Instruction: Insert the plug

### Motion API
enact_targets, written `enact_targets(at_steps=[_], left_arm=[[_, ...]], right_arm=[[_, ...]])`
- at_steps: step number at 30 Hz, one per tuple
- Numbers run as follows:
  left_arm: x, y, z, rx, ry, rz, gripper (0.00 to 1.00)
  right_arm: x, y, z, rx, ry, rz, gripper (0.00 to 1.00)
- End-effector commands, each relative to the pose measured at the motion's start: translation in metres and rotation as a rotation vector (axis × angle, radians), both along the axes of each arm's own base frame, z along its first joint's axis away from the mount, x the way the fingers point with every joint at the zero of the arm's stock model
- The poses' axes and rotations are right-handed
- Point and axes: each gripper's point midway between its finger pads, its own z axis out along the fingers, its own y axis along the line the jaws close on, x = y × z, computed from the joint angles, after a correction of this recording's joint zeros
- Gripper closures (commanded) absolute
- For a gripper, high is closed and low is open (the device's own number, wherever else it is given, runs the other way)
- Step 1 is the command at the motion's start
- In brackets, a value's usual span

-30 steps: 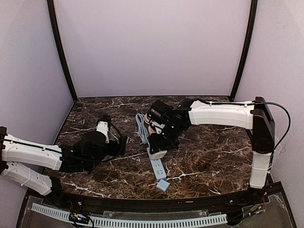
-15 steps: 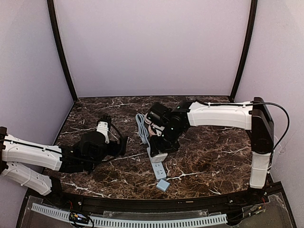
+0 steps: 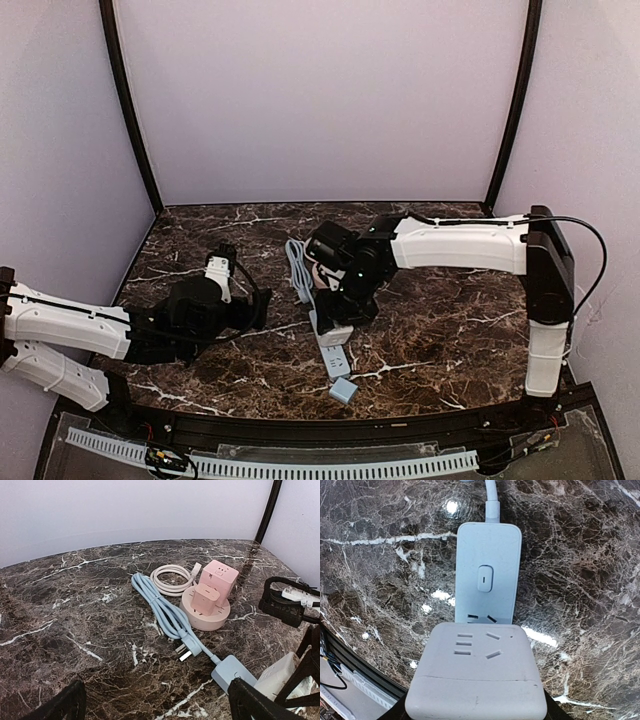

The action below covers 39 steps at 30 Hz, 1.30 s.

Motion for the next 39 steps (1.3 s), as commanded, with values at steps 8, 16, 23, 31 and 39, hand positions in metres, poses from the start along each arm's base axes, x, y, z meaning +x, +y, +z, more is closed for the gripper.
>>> enact_targets(at_steps=[8,16,23,31,39], left_arm=[[-0.001,0.002,0.003,-0.029,-0.005,-0.007,0.01],[-0.002,0.002,0.003,-0.032,-0.004,-0.012,0.01],[-0.003,0.001,0.003,-0.037,-0.001,-0.018,0.01],[-0.003,0.001,0.003,-0.037,-0.002,-0.018,0.01],[-0.003,0.002,0.003,-0.034,-0.002,-0.018,0.02]], right_arm=[[0.009,0.002,-0.007,-0.055,-0.04,0.004,1.0],[0.015,0.0,-0.006,-0.073,-0.065,-0.004,1.0],[0.013,-0.003,-0.013,-0.093,-0.045,-0.007,1.0],[0.013,-0.008,-0.027,-0.168,-0.024,-0.004,1.0],[0.016,-0.011,-0.043,-0.234,-0.017,-0.003,1.0]])
